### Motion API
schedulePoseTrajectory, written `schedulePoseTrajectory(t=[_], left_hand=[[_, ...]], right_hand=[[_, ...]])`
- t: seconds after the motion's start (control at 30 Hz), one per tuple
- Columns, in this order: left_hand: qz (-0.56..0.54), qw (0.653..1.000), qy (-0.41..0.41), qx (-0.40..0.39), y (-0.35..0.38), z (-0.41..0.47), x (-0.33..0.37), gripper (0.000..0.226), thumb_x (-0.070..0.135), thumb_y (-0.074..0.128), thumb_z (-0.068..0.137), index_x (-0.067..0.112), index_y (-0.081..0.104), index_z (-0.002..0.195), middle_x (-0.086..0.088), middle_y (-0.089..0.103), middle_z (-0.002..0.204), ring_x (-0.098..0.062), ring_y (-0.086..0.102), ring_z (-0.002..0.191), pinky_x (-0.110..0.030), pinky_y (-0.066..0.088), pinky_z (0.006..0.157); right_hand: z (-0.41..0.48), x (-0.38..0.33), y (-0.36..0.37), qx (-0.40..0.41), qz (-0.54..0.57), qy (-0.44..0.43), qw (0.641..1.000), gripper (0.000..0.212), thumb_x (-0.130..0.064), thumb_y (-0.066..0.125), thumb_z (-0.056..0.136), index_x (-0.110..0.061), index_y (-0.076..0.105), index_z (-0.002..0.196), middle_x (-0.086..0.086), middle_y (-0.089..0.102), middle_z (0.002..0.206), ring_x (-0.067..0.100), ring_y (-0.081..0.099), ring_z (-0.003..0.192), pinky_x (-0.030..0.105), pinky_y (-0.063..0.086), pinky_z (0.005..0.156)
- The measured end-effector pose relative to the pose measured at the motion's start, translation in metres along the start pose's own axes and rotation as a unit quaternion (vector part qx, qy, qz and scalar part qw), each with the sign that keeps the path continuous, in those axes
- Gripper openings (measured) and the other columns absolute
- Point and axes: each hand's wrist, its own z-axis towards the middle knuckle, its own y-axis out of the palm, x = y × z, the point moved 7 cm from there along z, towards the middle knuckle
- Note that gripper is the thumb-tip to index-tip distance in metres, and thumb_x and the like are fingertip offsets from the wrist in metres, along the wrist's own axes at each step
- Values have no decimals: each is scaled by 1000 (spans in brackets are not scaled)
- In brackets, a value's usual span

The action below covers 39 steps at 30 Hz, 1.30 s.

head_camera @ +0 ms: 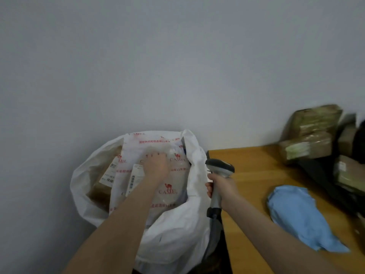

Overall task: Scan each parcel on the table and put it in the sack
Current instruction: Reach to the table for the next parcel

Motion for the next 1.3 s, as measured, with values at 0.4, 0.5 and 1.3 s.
schedulePoseTrajectory(t=[0.4, 0.5, 1.3], left_hand=[[-55, 967, 240, -61, 20, -51, 273, 40, 23, 49, 96, 15, 47, 135, -10, 44, 135, -27, 42, 124, -39, 45, 88], [-40, 961, 253, -108, 51, -75, 327, 44, 28, 54, 94, 16, 49, 135, -9, 45, 136, -28, 46, 125, -39, 42, 98], [-434, 824, -296, -211, 271, -136, 405, 49, 14, 76, 80, -12, 58, 119, -24, 61, 123, -36, 59, 113, -34, 47, 83]], right_hand=[[-41, 6, -200, 131, 22, 31, 991, 11, -10, 64, 89, -1, 58, 89, 10, 55, 53, 18, 48, 44, 28, 44, 46], [-43, -1, -267, 180, 13, 19, 983, 10, -11, 66, 87, -4, 60, 89, 10, 57, 54, 18, 51, 47, 28, 44, 48], [102, -30, -483, 148, -6, 71, 986, 24, -6, 67, 83, -2, 57, 61, 11, 54, 49, 22, 47, 43, 32, 43, 51]])
